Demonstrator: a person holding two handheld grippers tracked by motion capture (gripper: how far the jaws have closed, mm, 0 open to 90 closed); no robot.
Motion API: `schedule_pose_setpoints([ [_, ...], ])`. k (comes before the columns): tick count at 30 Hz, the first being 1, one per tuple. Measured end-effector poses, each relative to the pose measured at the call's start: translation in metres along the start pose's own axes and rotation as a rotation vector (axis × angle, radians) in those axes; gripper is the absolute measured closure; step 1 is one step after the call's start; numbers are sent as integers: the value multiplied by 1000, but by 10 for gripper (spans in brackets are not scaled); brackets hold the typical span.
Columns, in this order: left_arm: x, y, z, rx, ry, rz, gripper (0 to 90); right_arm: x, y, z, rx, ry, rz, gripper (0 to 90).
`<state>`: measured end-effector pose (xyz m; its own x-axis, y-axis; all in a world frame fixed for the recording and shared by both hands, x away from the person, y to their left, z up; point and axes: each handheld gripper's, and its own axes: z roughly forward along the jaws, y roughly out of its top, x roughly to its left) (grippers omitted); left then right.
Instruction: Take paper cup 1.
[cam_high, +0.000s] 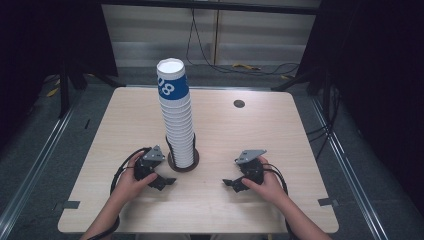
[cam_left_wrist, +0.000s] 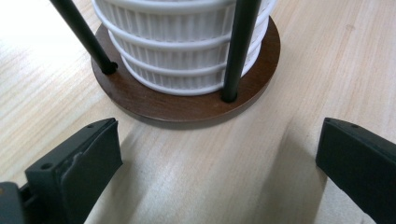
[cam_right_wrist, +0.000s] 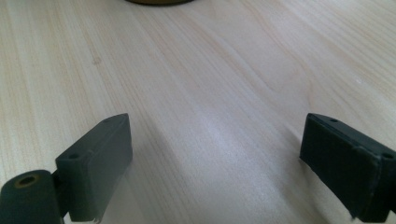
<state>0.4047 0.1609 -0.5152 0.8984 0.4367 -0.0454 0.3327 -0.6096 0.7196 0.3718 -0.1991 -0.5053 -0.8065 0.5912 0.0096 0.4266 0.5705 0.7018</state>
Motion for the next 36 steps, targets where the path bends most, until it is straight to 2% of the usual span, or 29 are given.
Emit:
schedule_pose_setpoints([
  [2,0,0,0,-4,5,6,0,0,0,0,0,0,2,84],
  [4,0,-1,-3,5,-14,-1,0,-1,1,1,-2,7,-8,84],
  [6,-1,0,-5,21,-16,-36,0,-1,1,1,-1,4,-7,84],
  [7,0,1,-7,42,-18,-35,0,-1,1,1,0,3,-5,84],
  [8,-1,1,-9,38,-29,-61,4,0,1,1,0,2,-3,84],
  [10,-1,2,-11,52,-22,-77,69,0,1,1,-1,0,-1,84],
  [12,0,4,-15,47,-33,-97,200,0,2,2,-3,13,-5,88],
  [13,0,4,-15,47,-33,-97,202,0,2,2,-3,13,-5,88],
  [14,1,5,-16,58,-32,-109,146,-3,4,1,0,24,15,116],
  [16,2,6,-18,66,-30,-125,153,-4,5,1,-4,34,28,114],
  [17,2,6,-20,58,-39,-121,186,-5,7,0,-13,34,34,115],
  [18,2,8,-22,65,-41,-119,160,-5,12,-4,-33,7,17,117],
  [21,1,15,-31,67,-50,-122,161,-4,17,-8,-41,26,16,116],
  [23,1,19,-36,43,-56,-133,161,-2,20,-11,-57,36,1,116],
  [24,1,21,-40,40,-53,-140,161,1,23,-13,-54,34,-18,118],
  [26,1,25,-44,35,-58,-140,161,1,24,-13,-44,35,-17,118],
  [29,0,29,-51,33,-46,-125,161,4,26,-14,-56,74,-19,118],
  [30,-1,32,-55,34,-51,-125,161,7,28,-13,-44,78,-43,117],
  [32,-1,35,-58,36,-58,-125,161,8,29,-13,-37,76,-48,117],
  [36,-2,45,-67,51,-68,-107,161,11,33,-14,-45,110,-34,117],
])
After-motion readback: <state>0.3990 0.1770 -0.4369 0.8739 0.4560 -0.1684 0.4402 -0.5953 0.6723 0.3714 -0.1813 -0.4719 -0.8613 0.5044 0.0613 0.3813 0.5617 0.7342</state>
